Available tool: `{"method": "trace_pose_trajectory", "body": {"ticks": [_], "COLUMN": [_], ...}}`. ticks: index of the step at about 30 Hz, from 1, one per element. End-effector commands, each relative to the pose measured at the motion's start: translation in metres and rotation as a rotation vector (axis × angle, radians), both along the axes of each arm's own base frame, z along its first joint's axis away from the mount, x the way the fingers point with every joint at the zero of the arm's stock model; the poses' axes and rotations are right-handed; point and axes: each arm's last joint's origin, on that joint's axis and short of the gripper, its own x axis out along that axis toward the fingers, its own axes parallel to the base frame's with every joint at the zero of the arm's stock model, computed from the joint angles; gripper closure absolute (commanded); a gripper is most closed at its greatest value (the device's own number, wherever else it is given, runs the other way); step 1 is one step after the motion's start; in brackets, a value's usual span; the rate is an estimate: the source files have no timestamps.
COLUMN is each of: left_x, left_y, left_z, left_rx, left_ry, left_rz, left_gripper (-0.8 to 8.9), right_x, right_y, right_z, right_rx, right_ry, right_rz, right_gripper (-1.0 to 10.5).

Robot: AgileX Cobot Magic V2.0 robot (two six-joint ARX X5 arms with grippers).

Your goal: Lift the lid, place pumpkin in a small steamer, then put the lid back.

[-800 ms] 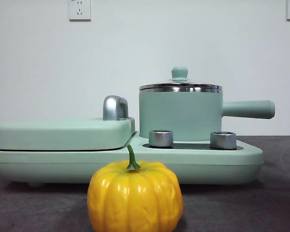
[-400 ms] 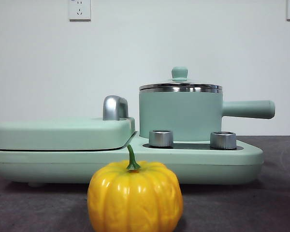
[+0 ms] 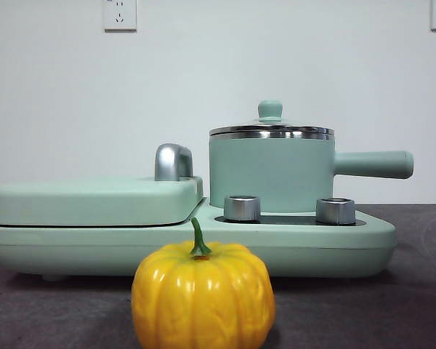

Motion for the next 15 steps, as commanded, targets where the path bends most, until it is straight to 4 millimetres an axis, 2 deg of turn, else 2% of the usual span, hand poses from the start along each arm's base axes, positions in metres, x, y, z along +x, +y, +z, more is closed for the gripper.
{"method": "trace_pose_trajectory", "body": {"ticks": [1, 9, 15], "left_x": [-0.003, -0.011, -0.010], "left_y": [0.000, 0.000, -0.001], "left_z": [0.015, 0.059, 0.095], "left_rx": [0.046, 0.141, 0.234], "left_ry": [-0.004, 0.006, -0.003], "left_rz": [-0.009, -0.037, -0.061], "left_gripper": [8.04, 8.04, 8.04], "right_x": [-0.002, -0.004, 0.002], "right_y": [0.000, 0.003, 0.004], "right_z": [0.014, 0.052, 0.083], "right_rx": [0.002, -0.022, -0.124], "right_ry": [-0.008, 0.000, 0.020], "right_rz": [0.018, 0.095, 0.157], "right_gripper": [9.4, 9.4, 9.4]}}
